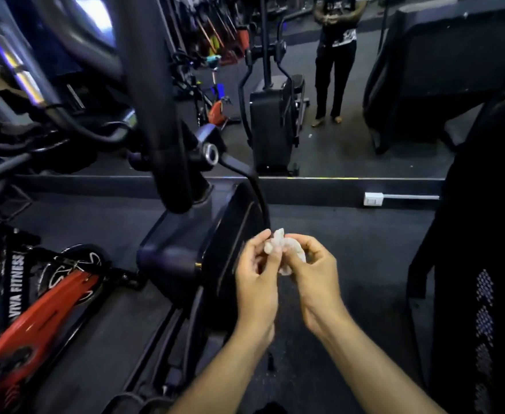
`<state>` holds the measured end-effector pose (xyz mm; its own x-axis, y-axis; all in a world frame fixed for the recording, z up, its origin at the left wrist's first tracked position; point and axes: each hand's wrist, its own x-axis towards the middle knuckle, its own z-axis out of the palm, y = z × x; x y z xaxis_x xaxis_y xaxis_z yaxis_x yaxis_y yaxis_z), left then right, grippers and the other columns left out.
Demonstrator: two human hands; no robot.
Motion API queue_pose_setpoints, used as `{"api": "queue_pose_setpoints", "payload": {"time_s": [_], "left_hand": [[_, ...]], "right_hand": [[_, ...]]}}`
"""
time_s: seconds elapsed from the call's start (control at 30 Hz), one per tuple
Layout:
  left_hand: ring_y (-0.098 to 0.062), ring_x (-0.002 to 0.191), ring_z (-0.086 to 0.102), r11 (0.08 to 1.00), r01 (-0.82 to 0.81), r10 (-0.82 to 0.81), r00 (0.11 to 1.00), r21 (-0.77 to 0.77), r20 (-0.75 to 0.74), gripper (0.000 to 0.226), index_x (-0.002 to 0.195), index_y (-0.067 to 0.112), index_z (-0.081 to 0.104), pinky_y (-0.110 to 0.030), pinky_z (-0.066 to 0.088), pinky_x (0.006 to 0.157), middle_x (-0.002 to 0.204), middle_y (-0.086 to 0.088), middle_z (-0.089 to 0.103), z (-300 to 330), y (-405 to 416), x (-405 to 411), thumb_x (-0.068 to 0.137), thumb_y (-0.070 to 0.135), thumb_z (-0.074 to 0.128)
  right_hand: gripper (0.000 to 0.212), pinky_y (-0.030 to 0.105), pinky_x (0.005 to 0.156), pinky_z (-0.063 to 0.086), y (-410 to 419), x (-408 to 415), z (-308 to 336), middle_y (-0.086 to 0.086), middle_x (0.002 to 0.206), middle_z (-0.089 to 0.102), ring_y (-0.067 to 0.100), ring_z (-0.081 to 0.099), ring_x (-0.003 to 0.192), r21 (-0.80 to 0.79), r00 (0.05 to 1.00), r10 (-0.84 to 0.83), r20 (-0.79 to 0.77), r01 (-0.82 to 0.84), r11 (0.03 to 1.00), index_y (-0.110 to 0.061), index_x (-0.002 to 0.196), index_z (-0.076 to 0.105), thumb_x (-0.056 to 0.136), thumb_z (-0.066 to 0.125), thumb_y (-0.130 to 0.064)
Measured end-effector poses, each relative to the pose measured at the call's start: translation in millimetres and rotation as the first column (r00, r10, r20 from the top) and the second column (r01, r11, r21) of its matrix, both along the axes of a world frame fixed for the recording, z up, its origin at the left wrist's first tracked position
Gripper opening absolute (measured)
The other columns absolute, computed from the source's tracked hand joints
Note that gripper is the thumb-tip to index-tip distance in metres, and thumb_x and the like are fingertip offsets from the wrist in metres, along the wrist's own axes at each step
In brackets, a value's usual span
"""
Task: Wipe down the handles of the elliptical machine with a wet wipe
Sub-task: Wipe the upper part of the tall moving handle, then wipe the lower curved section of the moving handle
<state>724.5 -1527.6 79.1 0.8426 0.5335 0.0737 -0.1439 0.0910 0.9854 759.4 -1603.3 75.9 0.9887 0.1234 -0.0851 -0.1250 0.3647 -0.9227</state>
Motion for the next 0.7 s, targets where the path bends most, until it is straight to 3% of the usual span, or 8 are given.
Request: {"api": "queue_pose_setpoints", "payload": {"time_s": [0.07,0.17,0.43,0.57,0.7], "left_hand": [[-0.018,0.106,0.074,0.991,0.086,-0.079,0.994,0.101,-0.072,0.016,0.115,0.022,0.073,-0.034,0.058,0.087,0.111,-0.001,0.078,-6.8,1.4,16.7,0.1,0.017,0.069],[-0.023,0.1,0.075,0.979,0.15,-0.131,0.981,0.136,-0.142,0.011,0.107,0.022,0.075,-0.037,0.059,0.083,0.105,-0.002,0.079,-16.2,6.5,48.5,0.1,0.017,0.069],[-0.025,0.096,0.072,0.965,0.244,-0.259,0.949,-0.099,-0.182,0.018,0.115,0.015,0.054,-0.037,0.062,0.079,0.104,-0.013,0.072,-54.9,12.7,172.2,0.103,0.002,0.059],[-0.025,0.097,0.072,0.974,0.201,-0.221,0.947,-0.105,-0.234,0.014,0.101,0.015,0.058,-0.039,0.06,0.084,0.101,-0.008,0.074,-57.5,23.4,222.6,0.104,0.002,0.057],[-0.022,0.095,0.072,0.991,0.132,-0.126,0.957,0.004,-0.261,0.014,0.101,0.017,0.071,-0.039,0.057,0.084,0.104,-0.012,0.077,-50.9,45.3,258.9,0.102,0.006,0.062]], "right_hand": [[0.011,0.044,0.083,0.058,-17.1,18.6,-13.5,0.006,0.097,0.077,0.024,0.072,0.093,-0.071,0.999,-0.015,0.029,0.017,0.997,-0.019,0.1,0.075,0.089,0.076,-0.017],[0.011,0.037,0.084,0.059,-36.3,49.4,-22.9,-0.001,0.098,0.077,0.018,0.073,0.095,-0.182,0.998,0.02,0.061,-0.008,0.983,-0.022,0.099,0.077,0.088,0.077,-0.017],[0.009,0.029,0.071,0.054,-61.1,168.7,-51.3,0.0,0.09,0.078,0.013,0.07,0.082,-0.349,0.994,0.105,0.016,-0.093,0.933,-0.02,0.096,0.079,0.094,0.071,-0.015],[0.005,0.041,0.073,0.059,-49.1,232.6,-54.4,0.002,0.088,0.076,0.025,0.072,0.082,-0.406,0.982,0.19,0.014,-0.168,0.898,-0.019,0.093,0.077,0.092,0.074,-0.015],[0.026,0.039,0.084,0.06,-22.9,283.0,-49.9,0.004,0.095,0.076,0.029,0.072,0.093,-0.381,0.903,0.43,0.002,-0.397,0.835,-0.023,0.109,0.071,0.086,0.08,-0.012]]}}
